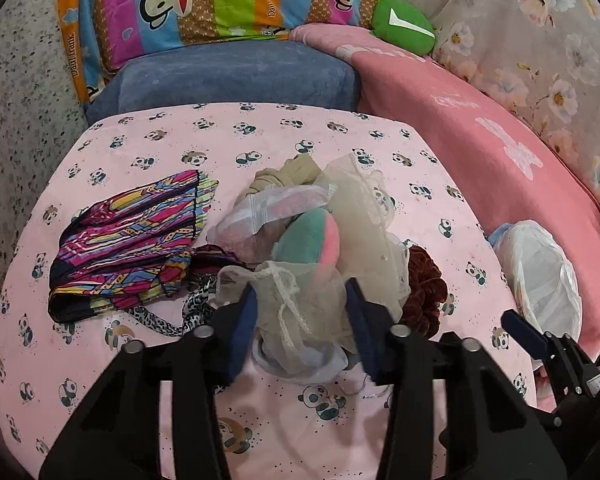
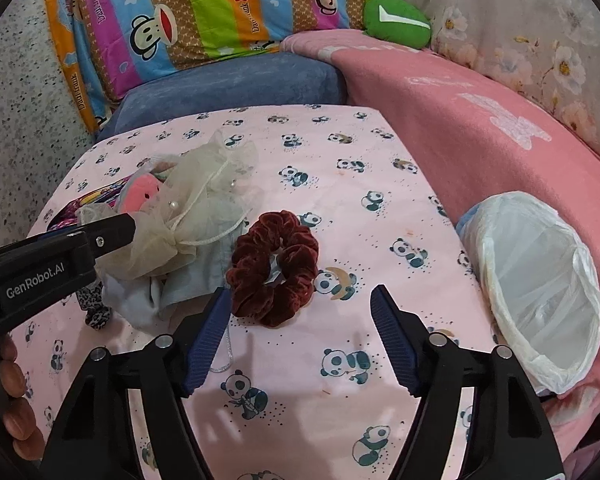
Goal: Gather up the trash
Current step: 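Grasp the dark red scrunchie with the right tool while the left tool grasps the beige mesh bag, then carry the scrunchie and mesh bag over the white trash bin with both tools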
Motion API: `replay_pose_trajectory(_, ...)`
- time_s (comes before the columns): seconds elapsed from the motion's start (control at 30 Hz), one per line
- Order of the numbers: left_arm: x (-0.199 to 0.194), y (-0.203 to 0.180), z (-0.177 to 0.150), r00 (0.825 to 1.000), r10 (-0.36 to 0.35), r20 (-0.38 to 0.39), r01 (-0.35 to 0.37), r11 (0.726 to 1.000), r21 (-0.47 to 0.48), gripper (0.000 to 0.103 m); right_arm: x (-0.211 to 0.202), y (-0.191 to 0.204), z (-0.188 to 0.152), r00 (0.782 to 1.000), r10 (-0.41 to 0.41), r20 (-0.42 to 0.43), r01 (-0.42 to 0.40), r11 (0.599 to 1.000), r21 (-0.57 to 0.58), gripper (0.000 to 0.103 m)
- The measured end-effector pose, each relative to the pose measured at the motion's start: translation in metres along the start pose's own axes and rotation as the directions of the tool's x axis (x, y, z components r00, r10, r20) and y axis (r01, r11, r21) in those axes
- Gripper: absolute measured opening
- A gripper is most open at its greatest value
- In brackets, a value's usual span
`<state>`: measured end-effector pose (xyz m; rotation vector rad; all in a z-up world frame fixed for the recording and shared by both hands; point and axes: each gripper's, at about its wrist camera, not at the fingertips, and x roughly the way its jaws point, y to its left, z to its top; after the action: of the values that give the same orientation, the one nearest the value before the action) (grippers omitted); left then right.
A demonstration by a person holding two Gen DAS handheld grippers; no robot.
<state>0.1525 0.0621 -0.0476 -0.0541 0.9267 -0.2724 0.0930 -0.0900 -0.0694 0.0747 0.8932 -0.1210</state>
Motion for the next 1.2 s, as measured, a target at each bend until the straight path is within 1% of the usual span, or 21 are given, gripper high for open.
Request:
replay_pose_trajectory(0.03, 0.001, 0.001, 0.000, 1.000, -0.005, -0.006, 0.005, 1.000, -0.001, 0.020, 0.005, 0.001, 0.000, 1.000, 0.012, -0.014, -0.012, 1.000, 0.003, 0.062)
replay_pose_trajectory(0.07, 0.001, 0.004, -0.001, 1.000, -0.012, -0.010, 0.012, 1.000, -0.005, 0.010, 0.010, 0.003, 0.000, 0.999, 0.022, -0.025, -0.022, 1.000, 0.004, 0.058)
replay_pose_trajectory(0.1, 0.000, 0.006, -0.001, 1.000, -0.015, -0.011, 0.015, 1.000, -0.009, 0.007, 0.014, 0.005, 0.000, 0.999, 0.032, -0.031, -0.032, 0.999, 0.004, 0.055)
replay_pose_trajectory(0.17, -0.004, 0.010, -0.001, 1.000, -0.016, -0.002, 0.016, 1.000, -0.010, 0.004, 0.022, 0.009, 0.000, 0.998, 0.056, -0.042, -0.056, 0.998, 0.002, 0.051)
replay_pose_trajectory(0.23, -0.007, 0.012, -0.001, 1.000, -0.015, 0.005, 0.015, 1.000, -0.009, 0.003, 0.027, 0.015, 0.000, 0.996, 0.072, -0.048, -0.073, 0.997, -0.006, 0.044)
replay_pose_trajectory(0.27, -0.009, 0.013, -0.001, 1.000, -0.014, 0.009, 0.014, 1.000, -0.010, 0.003, 0.030, 0.018, 0.001, 0.995, 0.081, -0.052, -0.082, 0.997, -0.013, 0.038)
replay_pose_trajectory(0.3, -0.012, 0.014, 0.000, 1.000, -0.013, 0.014, 0.013, 1.000, -0.009, 0.002, 0.033, 0.020, 0.001, 0.995, 0.087, -0.056, -0.088, 0.996, -0.021, 0.029)
replay_pose_trajectory(0.33, -0.014, 0.014, 0.000, 1.000, -0.012, 0.018, 0.013, 1.000, -0.009, 0.002, 0.037, 0.024, 0.001, 0.994, 0.092, -0.064, -0.094, 0.995, -0.034, 0.024)
replay_pose_trajectory(0.37, -0.017, 0.014, 0.001, 1.000, -0.013, 0.024, 0.013, 1.000, -0.009, 0.002, 0.040, 0.025, 0.001, 0.993, 0.094, -0.077, -0.097, 0.995, -0.039, 0.014)
replay_pose_trajectory(0.43, -0.024, 0.013, 0.004, 0.999, -0.015, 0.036, 0.015, 1.000, -0.006, 0.002, 0.043, 0.024, 0.002, 0.990, 0.108, -0.093, -0.111, 0.994, -0.026, 0.012)
replay_pose_trajectory(0.5, -0.033, 0.011, 0.009, 0.998, -0.017, 0.054, 0.017, 1.000, 0.001, 0.002, 0.038, 0.021, 0.003, 0.990, 0.118, -0.081, -0.120, 0.993, -0.021, 0.008)
replay_pose_trajectory(0.6, -0.050, 0.006, 0.018, 0.995, -0.025, 0.093, 0.024, 1.000, 0.013, 0.002, 0.020, 0.015, 0.011, 0.991, 0.125, -0.038, -0.126, 0.992, -0.014, 0.007)
replay_pose_trajectory(0.73, -0.072, -0.006, 0.032, 0.989, -0.049, 0.142, 0.045, 0.999, 0.031, 0.002, -0.014, 0.004, 0.026, 0.990, 0.137, 0.036, -0.138, 0.990, 0.004, 0.005)
replay_pose_trajectory(0.8, -0.084, -0.014, 0.040, 0.983, -0.067, 0.168, 0.061, 0.997, 0.043, 0.002, -0.032, -0.002, 0.034, 0.987, 0.142, 0.073, -0.143, 0.990, 0.009, 0.004)
replay_pose_trajectory(0.83, -0.091, -0.018, 0.044, 0.980, -0.076, 0.184, 0.068, 0.997, 0.048, 0.002, -0.041, -0.006, 0.038, 0.986, 0.142, 0.090, -0.144, 0.990, 0.011, 0.001)
replay_pose_trajectory(0.93, -0.110, -0.034, 0.057, 0.969, -0.103, 0.226, 0.089, 0.994, 0.069, 0.002, -0.065, -0.016, 0.047, 0.980, 0.140, 0.143, -0.144, 0.989, 0.020, 0.001)
replay_pose_trajectory(1.03, -0.126, -0.049, 0.067, 0.957, -0.129, 0.260, 0.110, 0.990, 0.089, 0.002, -0.080, -0.027, 0.051, 0.976, 0.127, 0.177, -0.134, 0.991, 0.024, 0.001)
replay_pose_trajectory(1.13, -0.140, -0.064, 0.073, 0.946, -0.156, 0.285, 0.130, 0.986, 0.108, 0.002, -0.087, -0.039, 0.048, 0.975, 0.123, 0.187, -0.132, 0.990, 0.038, 0.001)
replay_pose_trajectory(1.2, -0.149, -0.073, 0.074, 0.939, -0.170, 0.300, 0.140, 0.983, 0.120, 0.002, -0.084, -0.044, 0.041, 0.977, 0.144, 0.159, -0.153, 0.987, 0.043, 0.002)
